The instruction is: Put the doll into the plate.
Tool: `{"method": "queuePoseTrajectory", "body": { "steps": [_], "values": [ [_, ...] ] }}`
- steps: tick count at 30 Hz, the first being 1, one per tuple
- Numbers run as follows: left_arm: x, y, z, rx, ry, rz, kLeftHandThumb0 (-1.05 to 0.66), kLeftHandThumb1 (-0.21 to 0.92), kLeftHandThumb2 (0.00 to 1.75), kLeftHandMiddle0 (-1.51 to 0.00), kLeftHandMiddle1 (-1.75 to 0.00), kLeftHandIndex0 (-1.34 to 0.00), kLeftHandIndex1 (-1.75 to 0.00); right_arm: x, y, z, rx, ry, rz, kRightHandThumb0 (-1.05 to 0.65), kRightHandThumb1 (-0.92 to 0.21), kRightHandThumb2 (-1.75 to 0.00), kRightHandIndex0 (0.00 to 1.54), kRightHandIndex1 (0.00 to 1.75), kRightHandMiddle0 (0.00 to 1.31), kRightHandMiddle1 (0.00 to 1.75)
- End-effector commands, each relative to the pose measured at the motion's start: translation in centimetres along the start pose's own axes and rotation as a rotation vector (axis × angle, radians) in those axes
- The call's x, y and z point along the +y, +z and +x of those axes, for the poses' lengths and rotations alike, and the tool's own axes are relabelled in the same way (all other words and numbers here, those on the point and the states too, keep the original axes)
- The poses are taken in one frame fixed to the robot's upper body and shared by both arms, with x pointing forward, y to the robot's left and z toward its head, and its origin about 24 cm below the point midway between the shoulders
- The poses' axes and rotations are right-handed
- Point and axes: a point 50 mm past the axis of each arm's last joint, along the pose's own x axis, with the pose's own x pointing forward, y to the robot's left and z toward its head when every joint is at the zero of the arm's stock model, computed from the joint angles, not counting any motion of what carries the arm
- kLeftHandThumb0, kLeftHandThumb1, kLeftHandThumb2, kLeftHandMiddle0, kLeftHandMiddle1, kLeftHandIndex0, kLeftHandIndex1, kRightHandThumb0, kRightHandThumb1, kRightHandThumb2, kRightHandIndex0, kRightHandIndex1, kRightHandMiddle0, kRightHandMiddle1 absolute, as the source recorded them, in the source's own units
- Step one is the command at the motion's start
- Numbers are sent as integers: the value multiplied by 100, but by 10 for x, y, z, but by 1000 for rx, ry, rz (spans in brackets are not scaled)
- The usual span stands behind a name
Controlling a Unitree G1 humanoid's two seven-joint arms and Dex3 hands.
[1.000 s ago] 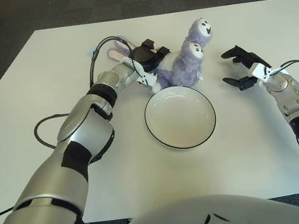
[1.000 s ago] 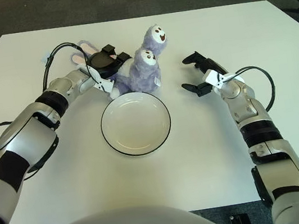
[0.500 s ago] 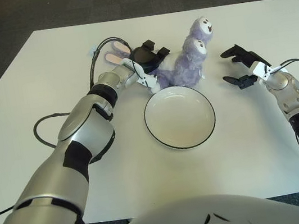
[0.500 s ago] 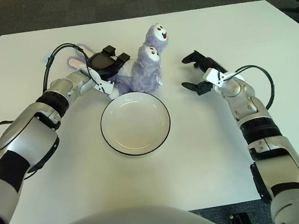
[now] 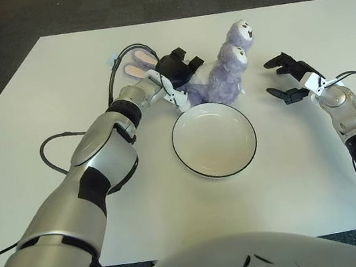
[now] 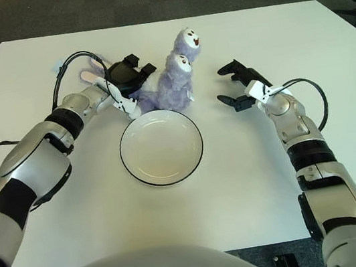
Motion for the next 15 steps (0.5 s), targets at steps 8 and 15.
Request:
{"method": "queuePoseTrajectory", "body": {
  "steps": [8, 15],
  "values": [
    [-24, -1, -12, 30, -48, -59, 2, 48, 113, -39, -174, -35, -174, 27, -34, -9, 167, 137, -10, -55, -64, -84, 9, 77, 0, 98],
    [-19, -10, -17, 71, 25, -116, 0, 46, 106, -49, -175, -49, -145, 29, -35, -9, 177, 126, 33, -52, -65, -84, 10, 76, 0, 99]
  ]
}}
